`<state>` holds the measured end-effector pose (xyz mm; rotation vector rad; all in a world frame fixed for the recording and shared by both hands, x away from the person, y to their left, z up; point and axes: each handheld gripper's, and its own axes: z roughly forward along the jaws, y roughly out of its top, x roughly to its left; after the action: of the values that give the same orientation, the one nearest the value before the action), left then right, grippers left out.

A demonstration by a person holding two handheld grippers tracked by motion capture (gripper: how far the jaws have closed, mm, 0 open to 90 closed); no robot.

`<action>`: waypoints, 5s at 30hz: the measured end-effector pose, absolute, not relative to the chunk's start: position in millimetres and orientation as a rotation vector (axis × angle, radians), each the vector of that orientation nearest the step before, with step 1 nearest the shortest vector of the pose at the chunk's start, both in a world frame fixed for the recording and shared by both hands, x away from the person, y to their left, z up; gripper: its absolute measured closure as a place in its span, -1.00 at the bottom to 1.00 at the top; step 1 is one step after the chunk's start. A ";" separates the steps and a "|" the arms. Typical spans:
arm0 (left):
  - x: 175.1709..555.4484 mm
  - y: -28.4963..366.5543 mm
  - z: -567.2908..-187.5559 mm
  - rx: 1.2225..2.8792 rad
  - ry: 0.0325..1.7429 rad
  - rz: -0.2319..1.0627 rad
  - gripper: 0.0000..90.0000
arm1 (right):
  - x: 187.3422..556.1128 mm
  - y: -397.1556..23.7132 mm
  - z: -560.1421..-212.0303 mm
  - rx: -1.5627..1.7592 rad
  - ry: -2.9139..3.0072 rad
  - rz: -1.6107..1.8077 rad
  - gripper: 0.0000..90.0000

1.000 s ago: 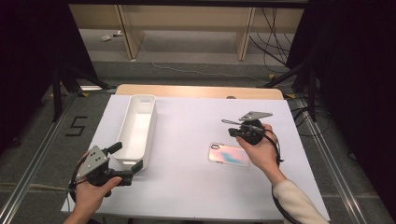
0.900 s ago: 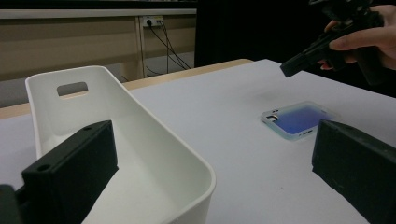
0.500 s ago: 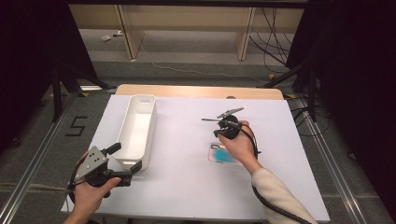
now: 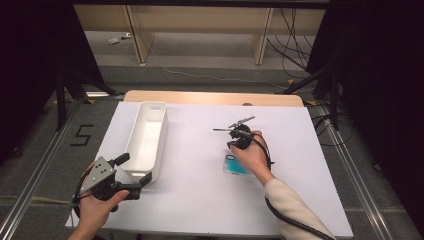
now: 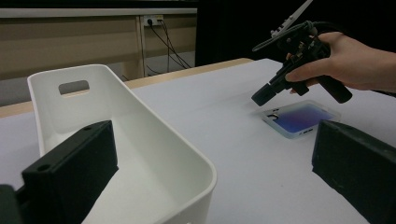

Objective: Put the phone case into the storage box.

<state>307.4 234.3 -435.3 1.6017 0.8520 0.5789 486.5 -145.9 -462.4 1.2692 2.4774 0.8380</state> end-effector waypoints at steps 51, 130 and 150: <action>306.9 234.1 -435.1 1.600 0.858 0.584 -1.00 | 474.4 -207.7 -465.5 1.454 2.444 0.635 1.00; 306.4 233.9 -434.8 1.596 0.859 0.586 -1.00 | 434.5 -203.6 -460.7 1.479 2.534 0.519 1.00; 306.3 234.0 -434.6 1.598 0.858 0.590 -1.00 | 421.2 -199.7 -459.8 1.464 2.569 0.507 1.00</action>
<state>306.3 234.0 -434.6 1.5984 0.8578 0.5896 421.2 -199.7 -459.8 1.4642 2.5694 0.5072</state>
